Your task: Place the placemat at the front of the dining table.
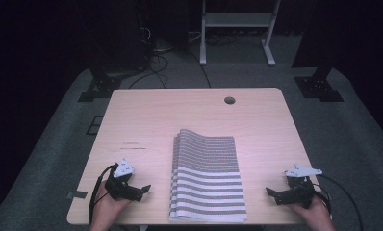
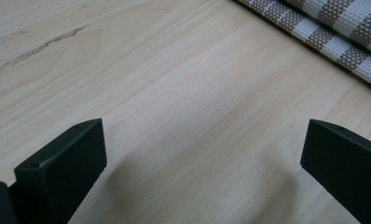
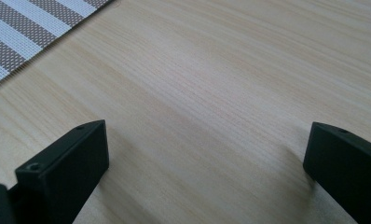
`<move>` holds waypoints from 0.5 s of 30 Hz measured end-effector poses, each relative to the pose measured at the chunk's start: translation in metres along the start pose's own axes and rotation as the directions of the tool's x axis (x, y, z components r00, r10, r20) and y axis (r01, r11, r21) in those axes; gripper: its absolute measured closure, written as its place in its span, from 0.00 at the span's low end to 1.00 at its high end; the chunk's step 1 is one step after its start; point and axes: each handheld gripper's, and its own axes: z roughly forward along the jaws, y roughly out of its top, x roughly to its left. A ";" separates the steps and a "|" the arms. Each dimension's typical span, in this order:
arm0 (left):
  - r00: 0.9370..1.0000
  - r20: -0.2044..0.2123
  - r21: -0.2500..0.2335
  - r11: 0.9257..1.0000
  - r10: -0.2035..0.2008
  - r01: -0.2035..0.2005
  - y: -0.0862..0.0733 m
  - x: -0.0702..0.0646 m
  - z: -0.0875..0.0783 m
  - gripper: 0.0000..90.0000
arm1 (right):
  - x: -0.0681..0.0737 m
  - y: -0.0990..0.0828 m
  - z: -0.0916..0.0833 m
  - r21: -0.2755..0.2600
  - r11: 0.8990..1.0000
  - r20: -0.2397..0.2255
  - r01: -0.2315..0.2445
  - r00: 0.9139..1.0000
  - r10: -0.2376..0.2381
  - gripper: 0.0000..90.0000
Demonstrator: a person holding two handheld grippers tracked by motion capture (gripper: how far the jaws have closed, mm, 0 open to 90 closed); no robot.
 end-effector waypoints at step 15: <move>1.000 0.004 -0.007 1.000 -0.015 0.015 0.011 -0.002 -0.004 0.00 | 0.000 -0.001 -0.001 0.000 1.000 0.003 -0.002 1.000 0.002 0.00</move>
